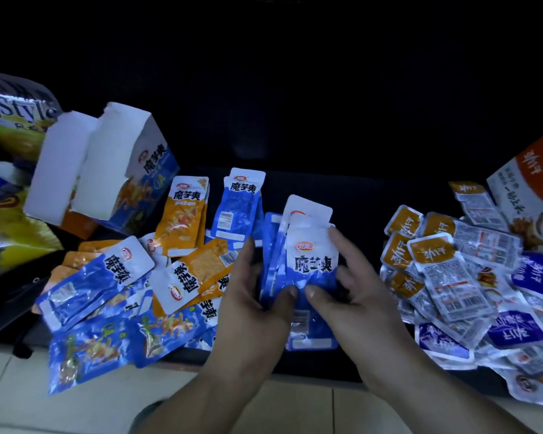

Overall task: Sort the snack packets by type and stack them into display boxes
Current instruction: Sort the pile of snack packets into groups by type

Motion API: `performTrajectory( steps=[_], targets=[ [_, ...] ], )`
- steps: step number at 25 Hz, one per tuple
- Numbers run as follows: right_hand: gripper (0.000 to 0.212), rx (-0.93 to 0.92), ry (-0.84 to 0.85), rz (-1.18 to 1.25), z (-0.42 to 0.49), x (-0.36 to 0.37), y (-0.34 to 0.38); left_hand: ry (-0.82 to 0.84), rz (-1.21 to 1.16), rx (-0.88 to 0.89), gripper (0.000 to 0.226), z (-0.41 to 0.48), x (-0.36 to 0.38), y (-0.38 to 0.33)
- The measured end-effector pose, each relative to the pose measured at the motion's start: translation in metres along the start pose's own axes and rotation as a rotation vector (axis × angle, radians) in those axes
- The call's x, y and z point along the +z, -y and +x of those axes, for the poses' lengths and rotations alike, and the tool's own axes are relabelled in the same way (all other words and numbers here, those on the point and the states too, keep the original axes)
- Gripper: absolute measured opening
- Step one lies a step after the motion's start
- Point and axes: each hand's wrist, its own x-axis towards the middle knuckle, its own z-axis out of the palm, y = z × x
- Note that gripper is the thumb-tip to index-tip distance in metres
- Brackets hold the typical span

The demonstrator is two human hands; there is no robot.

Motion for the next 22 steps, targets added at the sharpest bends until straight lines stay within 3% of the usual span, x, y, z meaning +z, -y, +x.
performTrajectory(
  steps=[4, 9, 13, 16, 20, 22],
  targets=[
    [0.099, 0.067, -0.070, 0.119, 0.016, -0.002, 0.003, 0.001, 0.021, 0.010, 0.065, 0.007, -0.001, -0.017],
    [0.092, 0.072, -0.095, 0.056, 0.077, 0.040, 0.019, -0.060, 0.104, -0.037, 0.058, 0.062, -0.035, -0.025],
    [0.084, -0.049, -0.183, -0.073, 0.117, 0.041, 0.030, 0.076, 0.311, 0.009, 0.041, 0.086, -0.042, -0.038],
    [0.064, -0.117, -0.141, -0.319, 0.121, 0.037, 0.021, 0.000, 0.813, 0.208, 0.035, 0.085, -0.058, -0.033],
    [0.063, -0.247, -0.166, -0.582, 0.115, 0.035, 0.009, -0.068, 0.953, 0.435, 0.038, 0.060, -0.096, -0.012],
    [0.065, -0.344, -0.129, -0.705, 0.104, 0.035, 0.007, -0.019, 1.095, 0.490, 0.055, 0.047, -0.120, 0.001]
  ],
)
